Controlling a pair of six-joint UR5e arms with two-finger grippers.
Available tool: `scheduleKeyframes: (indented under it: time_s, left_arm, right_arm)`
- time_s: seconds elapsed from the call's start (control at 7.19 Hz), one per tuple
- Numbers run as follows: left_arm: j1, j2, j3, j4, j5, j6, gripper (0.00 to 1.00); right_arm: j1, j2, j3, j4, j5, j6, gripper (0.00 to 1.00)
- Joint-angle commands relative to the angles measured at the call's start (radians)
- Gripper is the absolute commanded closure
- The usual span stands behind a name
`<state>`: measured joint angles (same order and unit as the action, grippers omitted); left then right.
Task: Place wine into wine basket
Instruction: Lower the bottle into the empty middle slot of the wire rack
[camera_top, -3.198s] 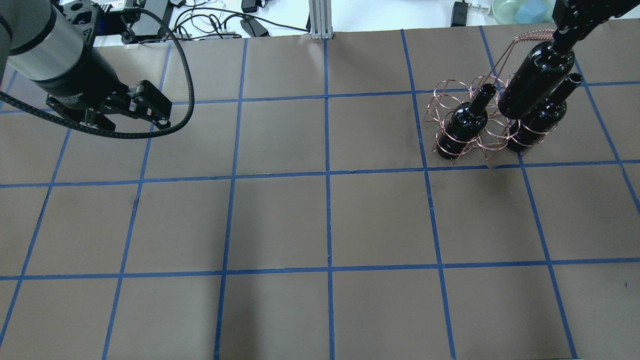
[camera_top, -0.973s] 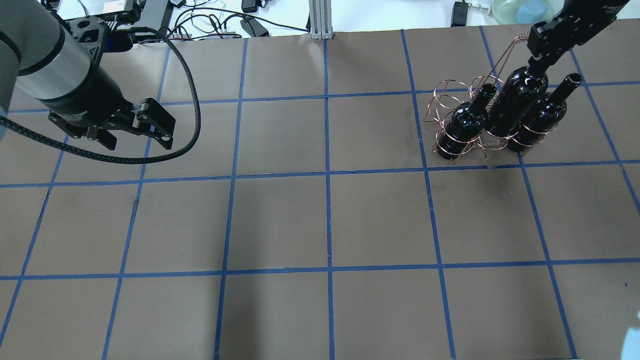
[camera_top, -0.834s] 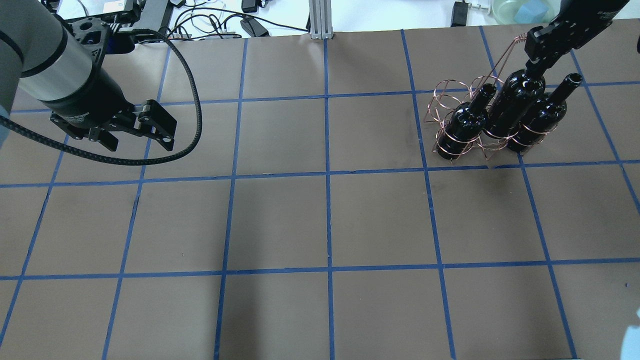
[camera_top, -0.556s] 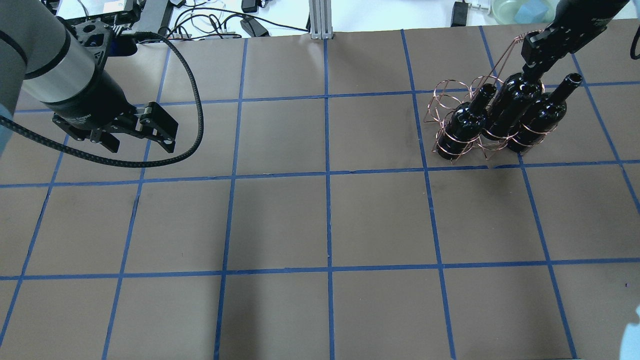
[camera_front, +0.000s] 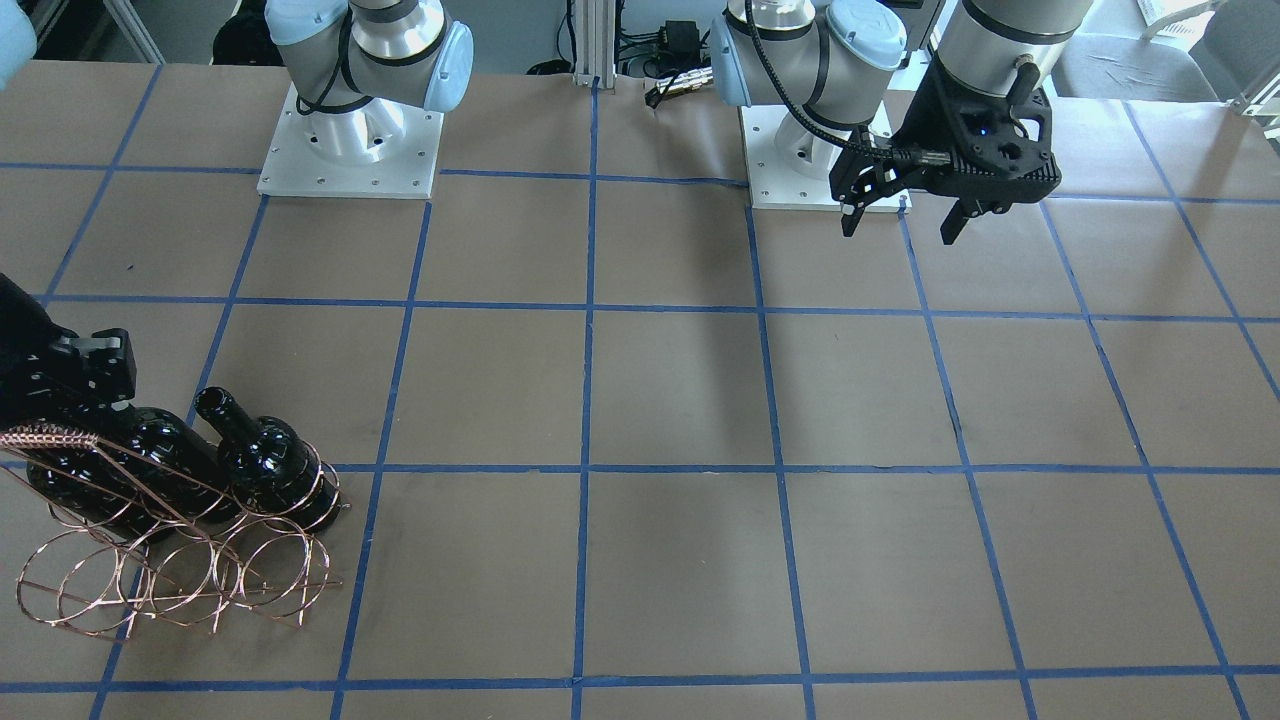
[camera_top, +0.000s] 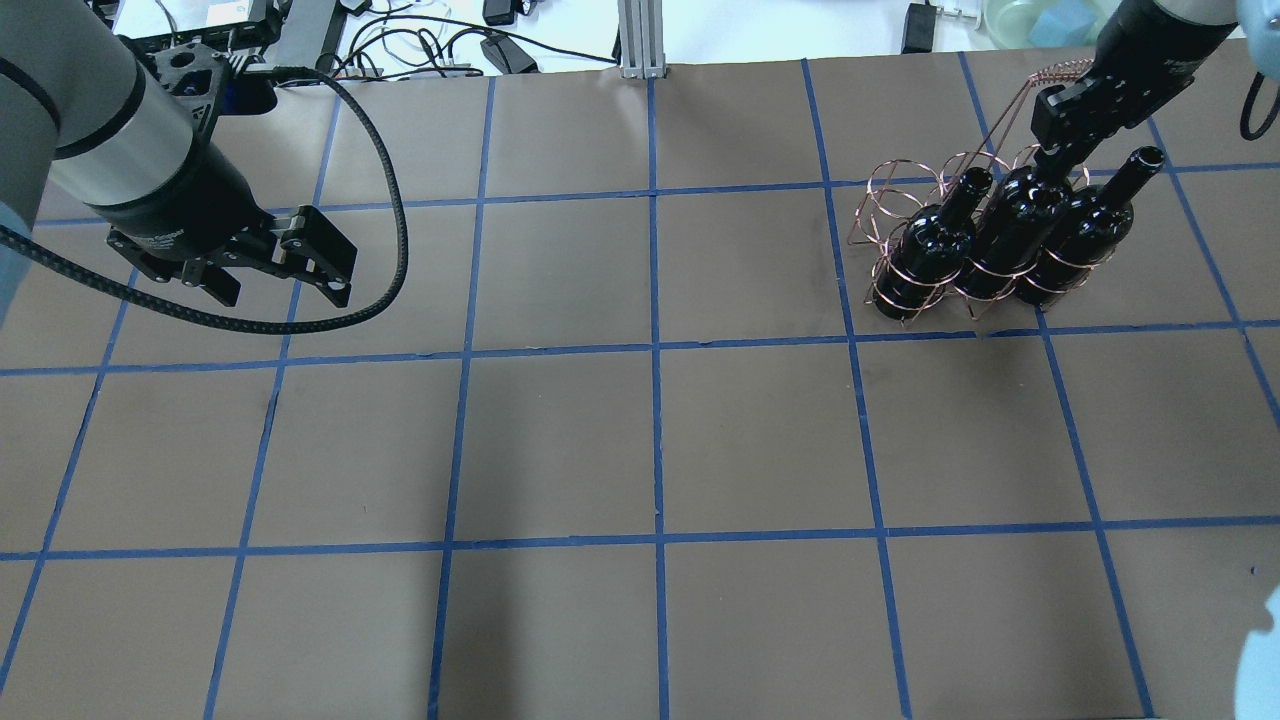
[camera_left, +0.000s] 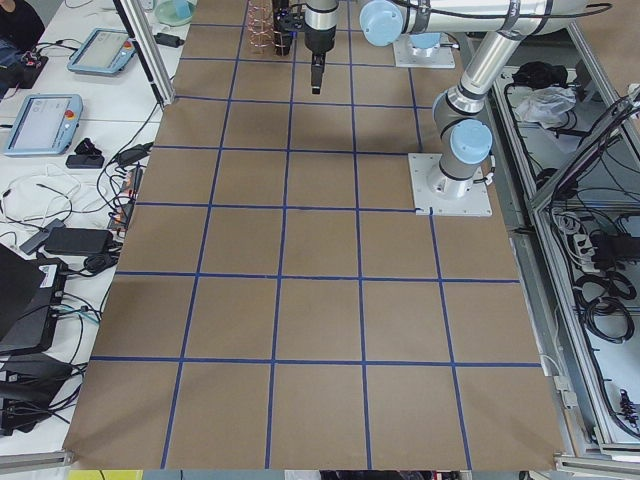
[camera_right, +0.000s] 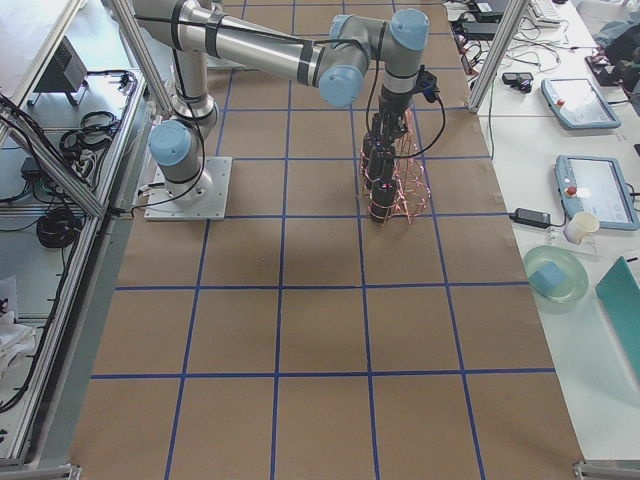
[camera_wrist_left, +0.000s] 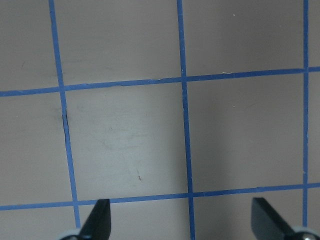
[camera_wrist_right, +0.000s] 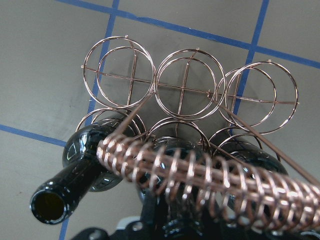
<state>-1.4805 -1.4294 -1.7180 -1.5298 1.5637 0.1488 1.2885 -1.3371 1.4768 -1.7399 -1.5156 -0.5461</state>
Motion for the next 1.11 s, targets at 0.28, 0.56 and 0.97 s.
scheduleKeyframes:
  time_s: [0.28, 0.56, 0.97]
  left_arm:
    - [0.0, 0.001, 0.002, 0.0, -0.011, -0.005, 0.0]
    - [0.002, 0.001, 0.002, 0.0, -0.007, -0.011, 0.0]
    - [0.003, 0.001, 0.002, 0.0, 0.001, -0.012, 0.0]
  right_arm:
    - [0.0, 0.03, 0.028, -0.068, -0.001, 0.005, 1.0]
    - [0.0, 0.041, 0.028, -0.075, 0.0, 0.02, 0.48]
    - [0.006, 0.018, 0.008, -0.06, -0.015, 0.123, 0.0]
